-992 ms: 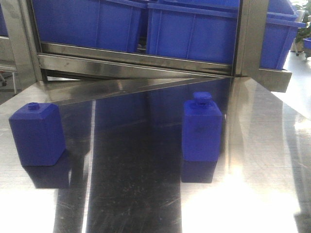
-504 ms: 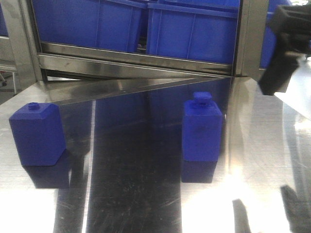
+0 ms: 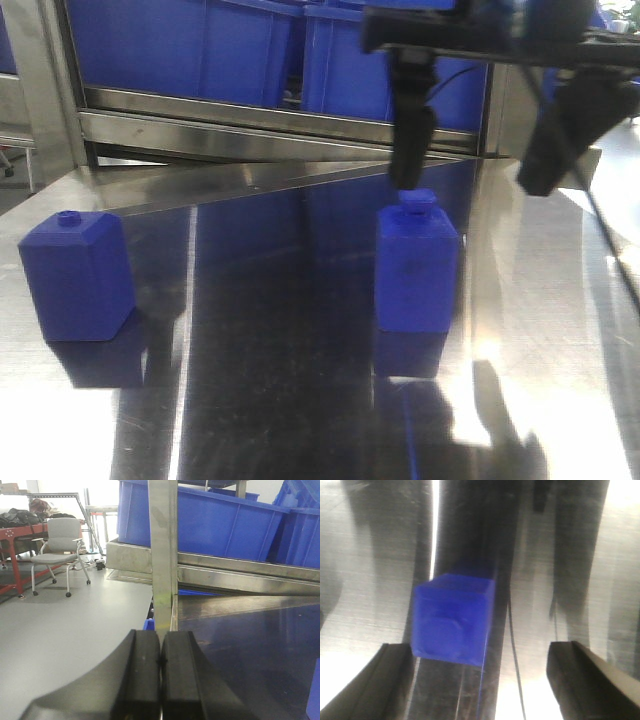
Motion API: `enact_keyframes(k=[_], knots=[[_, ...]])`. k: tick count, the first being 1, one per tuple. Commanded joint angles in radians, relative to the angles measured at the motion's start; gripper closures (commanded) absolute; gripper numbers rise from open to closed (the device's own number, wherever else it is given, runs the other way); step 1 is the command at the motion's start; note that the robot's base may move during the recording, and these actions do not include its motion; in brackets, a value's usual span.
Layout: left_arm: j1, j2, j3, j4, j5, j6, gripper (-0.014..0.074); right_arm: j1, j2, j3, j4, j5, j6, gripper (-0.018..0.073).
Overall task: Pick and sort blue part to right shelf
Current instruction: 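Lower the right gripper over the blue bottle nearer the table center, then close the right gripper on the blue bottle and lift it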
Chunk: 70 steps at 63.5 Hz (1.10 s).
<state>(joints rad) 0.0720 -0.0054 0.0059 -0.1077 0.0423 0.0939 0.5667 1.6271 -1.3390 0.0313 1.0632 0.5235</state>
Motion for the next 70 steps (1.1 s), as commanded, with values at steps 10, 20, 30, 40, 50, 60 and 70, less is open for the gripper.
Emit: enact_keyframes(k=[10,20,30,40,50,60,70], knots=[[-0.007,-0.024,0.025,0.0,-0.081,-0.004,0.0464,0.035,0.046,-0.081,-0.013,-0.015,0.051,-0.0061],[-0.007,-0.024,0.025,0.0,-0.081,-0.004,0.0464,0.04,0.086,-0.081,-0.037,-0.024,0.074,-0.0061],[-0.007,-0.024,0.025,0.0,-0.081,-0.004,0.0464,0.044,0.125,-0.08,-0.048,-0.043,0.076,-0.0061],[-0.007,-0.024,0.025,0.0,-0.081,-0.004,0.0464,0.056,0.145,-0.08,-0.049,-0.062,0.086,-0.0061],[-0.007,-0.024,0.025,0.0,-0.081,-0.004,0.0464,0.056,0.172,-0.08,-0.051,-0.058,0.099,-0.006],[-0.007,-0.024,0.025,0.0,-0.081,-0.004,0.0464,0.056,0.185,-0.08,-0.053,-0.053,0.101,0.002],[-0.007,-0.024,0.025,0.0,-0.081,-0.004,0.0464,0.056,0.185,-0.08,-0.053,-0.063,0.101,0.0132]])
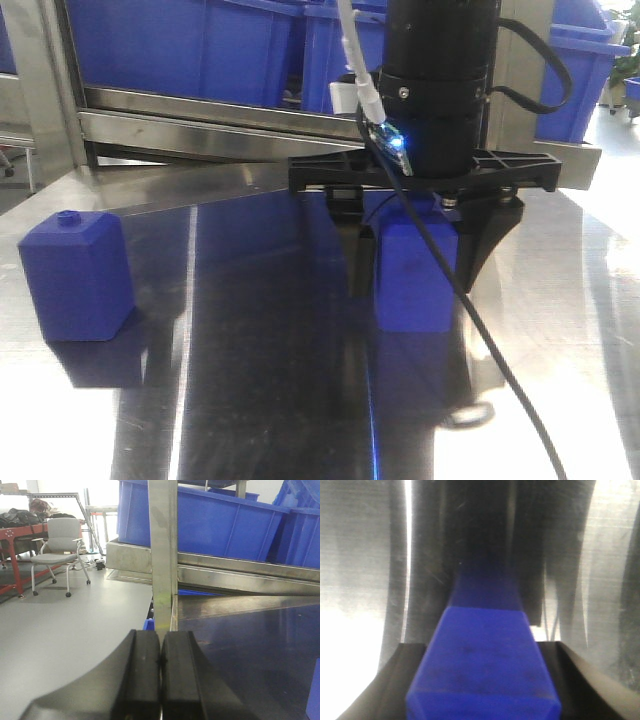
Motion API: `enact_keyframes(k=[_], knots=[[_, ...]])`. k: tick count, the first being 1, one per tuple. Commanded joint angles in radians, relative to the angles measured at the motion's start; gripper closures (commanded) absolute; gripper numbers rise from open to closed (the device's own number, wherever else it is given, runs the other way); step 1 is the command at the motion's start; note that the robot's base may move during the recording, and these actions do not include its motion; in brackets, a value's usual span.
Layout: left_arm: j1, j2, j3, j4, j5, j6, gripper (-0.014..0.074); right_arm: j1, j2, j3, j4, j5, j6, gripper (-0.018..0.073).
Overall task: Pick and sort blue part to right shelf
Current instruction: 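Close the right gripper on the blue bottle and lift it, then raise the held bottle with the right gripper away from the table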
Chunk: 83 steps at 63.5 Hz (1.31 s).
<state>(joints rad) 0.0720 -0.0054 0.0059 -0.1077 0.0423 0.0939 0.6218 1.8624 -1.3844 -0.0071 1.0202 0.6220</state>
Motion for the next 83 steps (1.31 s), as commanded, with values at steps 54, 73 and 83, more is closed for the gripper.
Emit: enact_keyframes(k=[54,73,83], knots=[[-0.007,-0.024,0.025,0.0,-0.081,-0.004,0.0464,-0.265,-0.519,0.355,0.034,-0.262,-0.445,0.0137],[-0.007,-0.024,0.025,0.0,-0.081,-0.004,0.0464,-0.481,-0.784,0.631,0.062,-0.564,-0.608,0.0137],[-0.007,-0.024,0.025,0.0,-0.081,-0.004,0.0464,-0.537,-0.94,0.765,0.052,-0.747,-0.608,0.0137]])
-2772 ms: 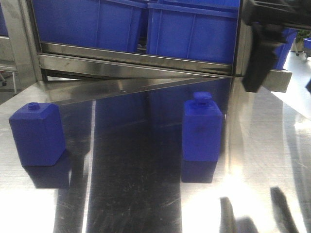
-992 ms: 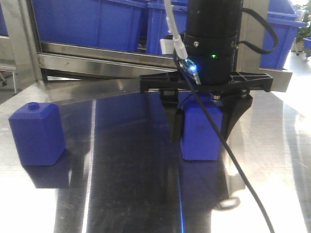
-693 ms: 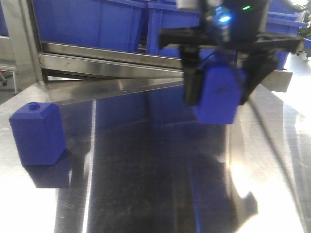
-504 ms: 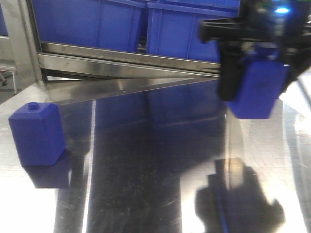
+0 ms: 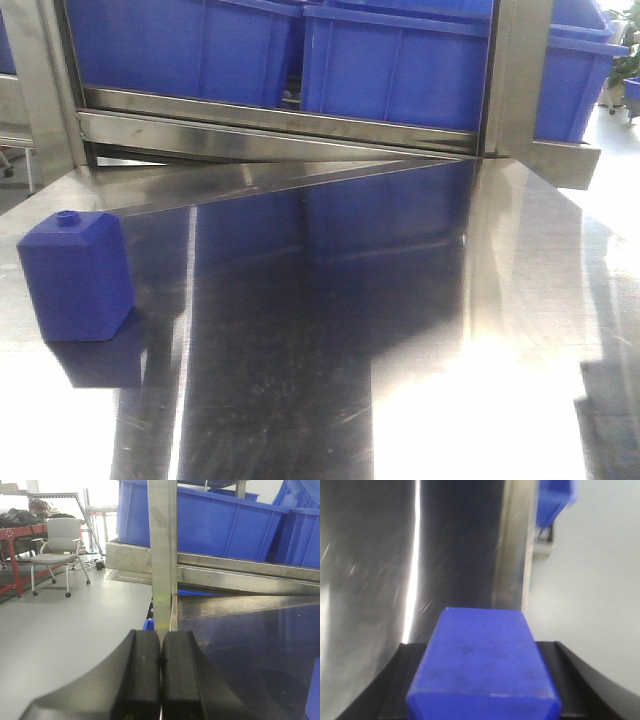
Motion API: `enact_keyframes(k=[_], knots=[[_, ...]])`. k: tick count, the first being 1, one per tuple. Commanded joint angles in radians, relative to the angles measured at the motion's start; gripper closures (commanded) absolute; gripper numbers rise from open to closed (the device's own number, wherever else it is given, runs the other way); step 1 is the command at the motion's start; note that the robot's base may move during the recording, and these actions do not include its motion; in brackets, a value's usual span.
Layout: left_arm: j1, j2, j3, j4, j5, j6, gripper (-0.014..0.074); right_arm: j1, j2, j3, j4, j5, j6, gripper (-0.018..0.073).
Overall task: Pick and sort blue part to right shelf
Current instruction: 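Raise the held bottle with the right gripper away from the table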
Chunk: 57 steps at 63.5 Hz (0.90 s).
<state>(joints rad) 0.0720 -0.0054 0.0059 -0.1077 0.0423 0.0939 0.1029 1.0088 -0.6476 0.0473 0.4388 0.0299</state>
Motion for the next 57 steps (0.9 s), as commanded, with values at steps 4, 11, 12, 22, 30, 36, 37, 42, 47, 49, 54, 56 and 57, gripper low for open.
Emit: enact_keyframes(k=[4,11,12,22,30,36,37,42,47,49,54,56,57], knots=[[-0.007,-0.024,0.025,0.0,-0.081,-0.004,0.0464,-0.018,-0.142,0.073,-0.003,-0.235,-0.016,0.0137],[-0.007,-0.024,0.025,0.0,-0.081,-0.004,0.0464,-0.018,-0.252,0.158,-0.004,-0.328,-0.016,0.0137],[-0.007,-0.024,0.025,0.0,-0.081,-0.004,0.0464,-0.018,-0.266,0.167,-0.004,-0.336,-0.016,0.0137],[-0.007,-0.024,0.025,0.0,-0.081,-0.004,0.0464,-0.018,-0.419,0.246,-0.024,-0.363,-0.016,0.0137],[-0.007,-0.024,0.025,0.0,-0.081,-0.004,0.0464,-0.018,-0.528,0.28,-0.029,-0.36,-0.016,0.0137],[-0.007,-0.024,0.025,0.0,-0.081,-0.004,0.0464,-0.018,-0.594,0.286,-0.029,-0.353,-0.016,0.0137],[-0.007,-0.024,0.025,0.0,-0.081,-0.004,0.0464,-0.018,-0.603,0.286,-0.029,-0.353,-0.016,0.0137],[-0.007,-0.024,0.025,0.0,-0.081,-0.004,0.0464,-0.018,-0.642,0.286,-0.029,-0.352,-0.016,0.0137],[-0.007,-0.024,0.025,0.0,-0.081,-0.004,0.0464,-0.018,-0.663,0.286,-0.029,-0.352,-0.016,0.0137],[-0.007,-0.024,0.025,0.0,-0.081,-0.004,0.0464,-0.018,-0.664,0.286,-0.029,-0.352,-0.016,0.0137],[-0.007,-0.024,0.025,0.0,-0.081,-0.004,0.0464,-0.018,-0.663,0.286,-0.029,-0.351,-0.016,0.0137],[-0.007,-0.024,0.025,0.0,-0.081,-0.004,0.0464,-0.018,-0.663,0.286,-0.029,-0.351,-0.016,0.0137],[-0.007,-0.024,0.025,0.0,-0.081,-0.004,0.0464,-0.018,-0.663,0.286,-0.029,-0.351,-0.016,0.0137]])
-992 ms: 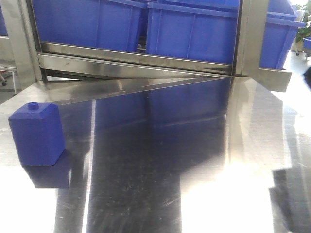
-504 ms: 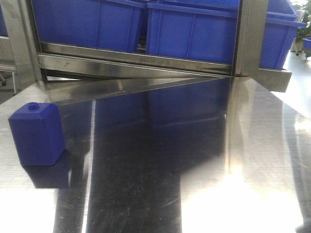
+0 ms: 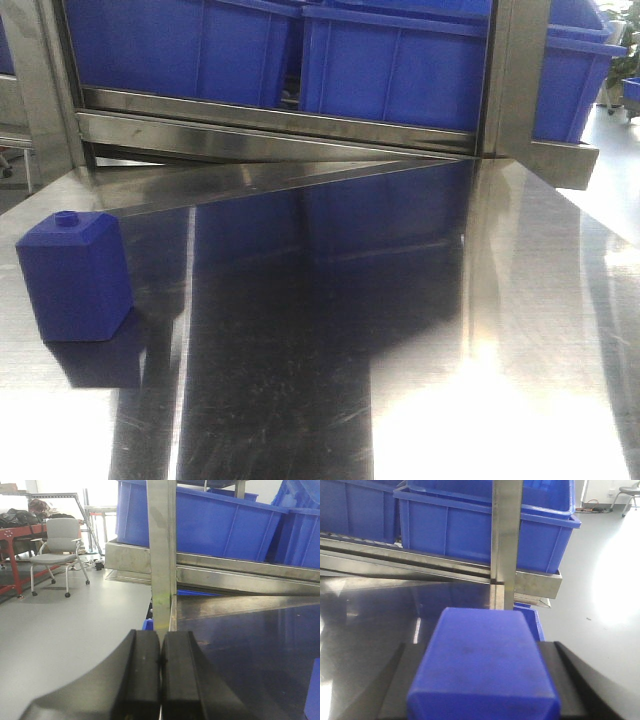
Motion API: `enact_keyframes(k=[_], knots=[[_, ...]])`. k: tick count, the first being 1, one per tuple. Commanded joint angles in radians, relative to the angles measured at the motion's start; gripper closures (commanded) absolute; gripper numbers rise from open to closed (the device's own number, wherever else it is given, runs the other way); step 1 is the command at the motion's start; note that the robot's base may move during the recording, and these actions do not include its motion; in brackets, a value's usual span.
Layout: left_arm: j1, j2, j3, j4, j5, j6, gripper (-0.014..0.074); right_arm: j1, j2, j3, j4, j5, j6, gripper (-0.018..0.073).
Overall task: Pick and sort blue part to right shelf
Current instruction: 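Raise the held bottle with the right gripper away from the table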
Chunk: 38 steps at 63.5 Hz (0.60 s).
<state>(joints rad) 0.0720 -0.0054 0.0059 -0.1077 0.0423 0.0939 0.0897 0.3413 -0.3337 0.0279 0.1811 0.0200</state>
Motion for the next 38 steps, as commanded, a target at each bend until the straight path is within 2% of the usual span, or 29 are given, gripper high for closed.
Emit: enact_keyframes(k=[1,38], knots=[[-0.007,-0.024,0.025,0.0,-0.081,-0.004,0.0464,-0.005,0.005,-0.028,-0.01,-0.092,-0.006,0.0137],[-0.007,-0.024,0.025,0.0,-0.081,-0.004,0.0464,-0.005,0.005,-0.028,-0.01,-0.09,-0.006,0.0137]])
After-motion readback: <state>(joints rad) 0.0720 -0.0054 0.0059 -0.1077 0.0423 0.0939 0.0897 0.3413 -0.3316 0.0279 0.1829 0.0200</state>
